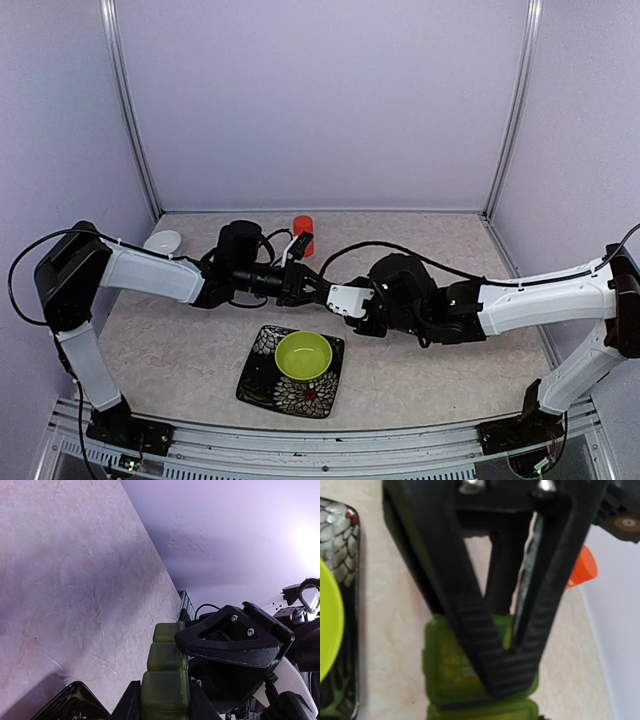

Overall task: Sort the pills into containers
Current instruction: Open the lid of the pill container.

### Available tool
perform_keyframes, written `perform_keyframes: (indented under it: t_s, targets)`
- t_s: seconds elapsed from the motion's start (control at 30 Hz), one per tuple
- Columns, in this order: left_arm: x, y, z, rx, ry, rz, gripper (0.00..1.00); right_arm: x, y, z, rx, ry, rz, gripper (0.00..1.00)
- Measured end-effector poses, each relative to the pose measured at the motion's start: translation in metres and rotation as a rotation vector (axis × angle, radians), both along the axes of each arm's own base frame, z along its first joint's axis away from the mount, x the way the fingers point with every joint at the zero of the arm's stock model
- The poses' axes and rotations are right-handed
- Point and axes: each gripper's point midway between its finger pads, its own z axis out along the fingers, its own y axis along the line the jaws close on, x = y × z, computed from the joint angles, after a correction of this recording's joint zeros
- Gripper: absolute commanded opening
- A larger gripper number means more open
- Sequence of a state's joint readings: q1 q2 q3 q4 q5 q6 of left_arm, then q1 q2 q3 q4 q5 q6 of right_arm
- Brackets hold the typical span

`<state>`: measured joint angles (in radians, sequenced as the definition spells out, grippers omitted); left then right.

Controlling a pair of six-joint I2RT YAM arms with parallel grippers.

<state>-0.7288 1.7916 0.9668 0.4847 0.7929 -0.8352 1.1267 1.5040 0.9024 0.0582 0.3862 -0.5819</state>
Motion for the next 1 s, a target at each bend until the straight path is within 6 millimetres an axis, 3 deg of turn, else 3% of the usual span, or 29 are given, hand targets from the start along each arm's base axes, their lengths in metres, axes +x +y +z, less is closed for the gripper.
perform_keyframes:
  t_s: [0.27,0.47,0.63,0.8,1.0]
  targets:
    - [0.0,0.0,0.004,-0.011,0.009,0.0,0.22,-0.001,0.0,0.008,0.063,0.144,0.029,0.5]
    - [0.013,0.004,0.001,0.004,-0.01,0.061,0.22,-0.008,0.011,0.027,0.188,0.272,0.106,0.54]
    - [0.02,0.007,0.0,0.012,-0.02,0.09,0.22,-0.009,0.007,0.034,0.227,0.323,0.122,0.66]
    - [0.022,0.008,0.0,0.011,-0.012,0.103,0.2,-0.006,0.003,0.032,0.19,0.273,0.11,0.77]
    - [0.022,0.008,0.0,0.001,0.014,0.115,0.19,-0.004,0.003,0.017,0.09,0.16,0.079,0.78]
